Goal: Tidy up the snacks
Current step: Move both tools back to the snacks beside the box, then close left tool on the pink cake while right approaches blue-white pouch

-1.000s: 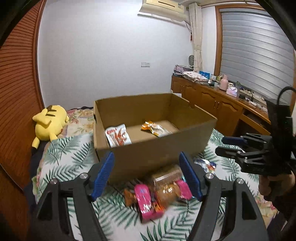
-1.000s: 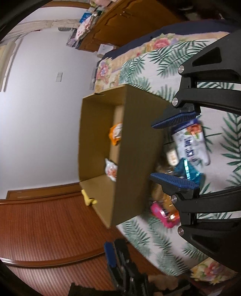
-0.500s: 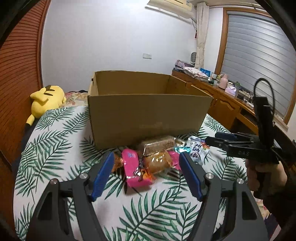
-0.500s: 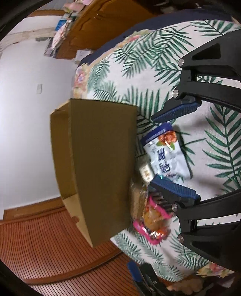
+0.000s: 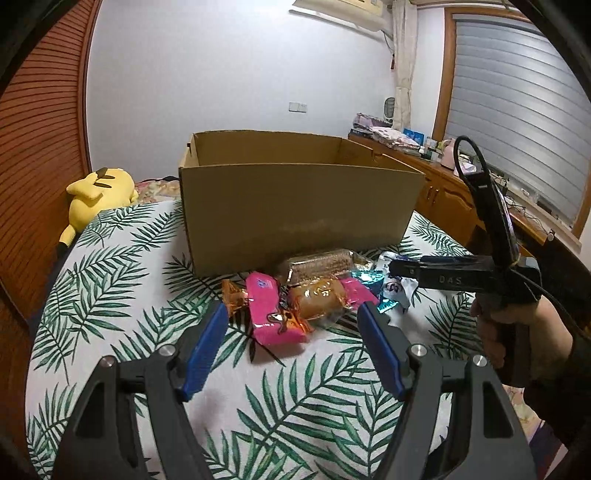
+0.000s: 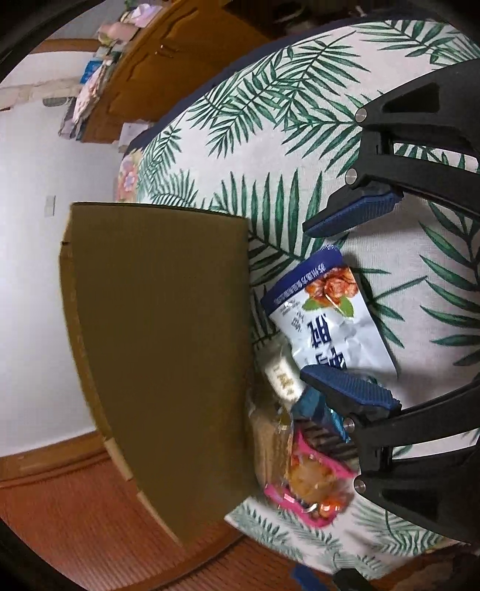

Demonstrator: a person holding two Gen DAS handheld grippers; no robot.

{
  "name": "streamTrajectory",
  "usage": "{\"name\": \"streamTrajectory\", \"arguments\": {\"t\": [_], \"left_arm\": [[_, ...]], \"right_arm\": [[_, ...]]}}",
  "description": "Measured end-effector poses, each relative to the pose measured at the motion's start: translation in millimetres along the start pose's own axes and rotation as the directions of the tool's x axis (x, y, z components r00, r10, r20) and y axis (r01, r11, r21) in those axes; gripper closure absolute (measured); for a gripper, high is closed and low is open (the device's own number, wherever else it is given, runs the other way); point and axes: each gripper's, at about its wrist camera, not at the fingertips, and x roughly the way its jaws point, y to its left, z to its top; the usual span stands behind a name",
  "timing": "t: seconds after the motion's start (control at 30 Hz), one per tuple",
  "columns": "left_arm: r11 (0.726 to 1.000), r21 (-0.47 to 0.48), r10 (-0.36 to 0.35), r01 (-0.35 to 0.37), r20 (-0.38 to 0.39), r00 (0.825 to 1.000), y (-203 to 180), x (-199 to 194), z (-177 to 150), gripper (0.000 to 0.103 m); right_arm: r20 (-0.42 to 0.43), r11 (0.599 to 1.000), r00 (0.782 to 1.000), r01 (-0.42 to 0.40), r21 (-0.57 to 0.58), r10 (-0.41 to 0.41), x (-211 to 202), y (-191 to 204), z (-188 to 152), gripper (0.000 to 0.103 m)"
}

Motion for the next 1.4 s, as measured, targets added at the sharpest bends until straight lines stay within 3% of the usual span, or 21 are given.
{"name": "streamTrajectory", "arguments": {"t": [0.17, 0.4, 0.67, 0.87, 1.1, 1.4], "left_arm": [[1.000, 0.020, -0.005, 0.005, -0.004, 1.000, -8, 2, -2, 0.030], [1.000, 0.009, -0.013, 0.013, -0.014, 1.000, -13, 7, -4, 0.030], [0.998, 0.062, -0.014, 0.015, -0.023, 1.000, -22, 13, 7, 0.030], [0.988, 0.152, -0.025, 0.035, -0.071, 0.997, -36, 25, 15, 0.030], [0.990, 0.144, 0.009, 0.010, -0.134, 0.991, -36, 56, 20, 0.030], [0.983, 0.185, 0.027, 0.016, -0.229, 0.973, -38, 87, 17, 0.030]], "right_arm": [[-0.008, 1.000, 1.000, 0.020, -0.021, -0.020, -1, 3, 1, 0.027], [-0.035, 0.999, 0.999, -0.025, 0.028, 0.026, 7, 1, 2, 0.026], [-0.072, 0.999, 0.997, -0.002, -0.037, 0.000, 11, 14, 0, 0.024], [-0.121, 0.996, 0.992, -0.031, -0.087, 0.021, 4, 2, -8, 0.024], [-0.083, 0.986, 0.996, -0.009, -0.169, -0.005, 2, 11, -21, 0.021], [-0.077, 0.986, 0.997, -0.008, -0.165, -0.004, 0, 15, -25, 0.021]]}}
